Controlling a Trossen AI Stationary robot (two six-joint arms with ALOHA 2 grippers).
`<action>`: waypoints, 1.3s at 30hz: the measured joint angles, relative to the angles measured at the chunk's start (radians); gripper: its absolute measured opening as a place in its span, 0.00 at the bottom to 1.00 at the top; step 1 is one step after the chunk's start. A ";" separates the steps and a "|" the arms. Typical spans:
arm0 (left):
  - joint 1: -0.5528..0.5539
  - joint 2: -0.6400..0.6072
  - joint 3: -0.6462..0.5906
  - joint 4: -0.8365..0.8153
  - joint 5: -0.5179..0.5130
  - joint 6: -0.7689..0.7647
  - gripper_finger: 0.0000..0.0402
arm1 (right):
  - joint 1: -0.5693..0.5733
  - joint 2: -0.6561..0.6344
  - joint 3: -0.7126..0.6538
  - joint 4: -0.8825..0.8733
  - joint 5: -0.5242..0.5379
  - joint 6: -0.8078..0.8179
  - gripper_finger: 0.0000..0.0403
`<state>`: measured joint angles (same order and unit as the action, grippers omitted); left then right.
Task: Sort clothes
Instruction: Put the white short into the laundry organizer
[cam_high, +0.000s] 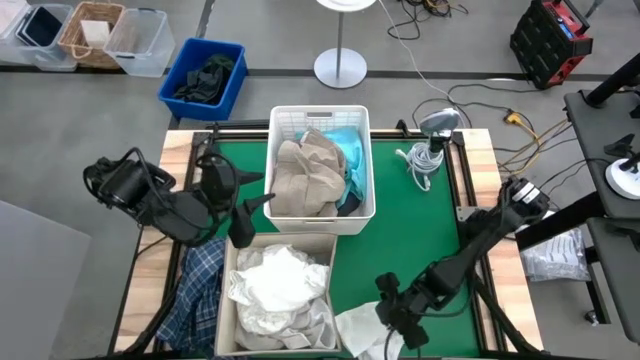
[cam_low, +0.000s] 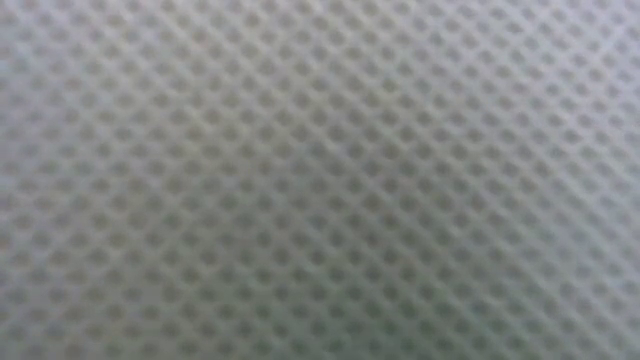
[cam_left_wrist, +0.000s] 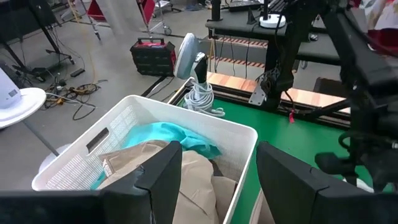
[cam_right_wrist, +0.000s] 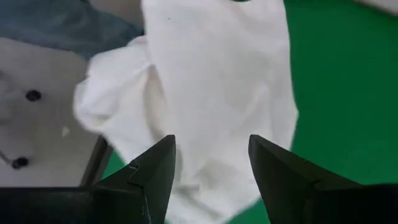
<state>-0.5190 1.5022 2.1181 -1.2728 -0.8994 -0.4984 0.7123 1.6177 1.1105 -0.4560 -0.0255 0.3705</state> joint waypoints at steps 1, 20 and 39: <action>0.000 0.003 0.000 -0.001 -0.003 0.001 0.46 | -0.005 0.008 -0.029 0.055 -0.001 0.004 0.48; -0.002 0.015 0.000 -0.036 -0.007 0.018 0.46 | -0.058 0.125 -0.059 0.102 -0.050 0.135 0.04; -0.005 0.017 0.000 -0.045 -0.007 -0.005 0.46 | -0.049 -0.271 0.423 -0.289 0.687 -0.022 0.03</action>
<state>-0.5236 1.5192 2.1181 -1.3182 -0.9066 -0.5036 0.6635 1.3468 1.5331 -0.7447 0.6610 0.3488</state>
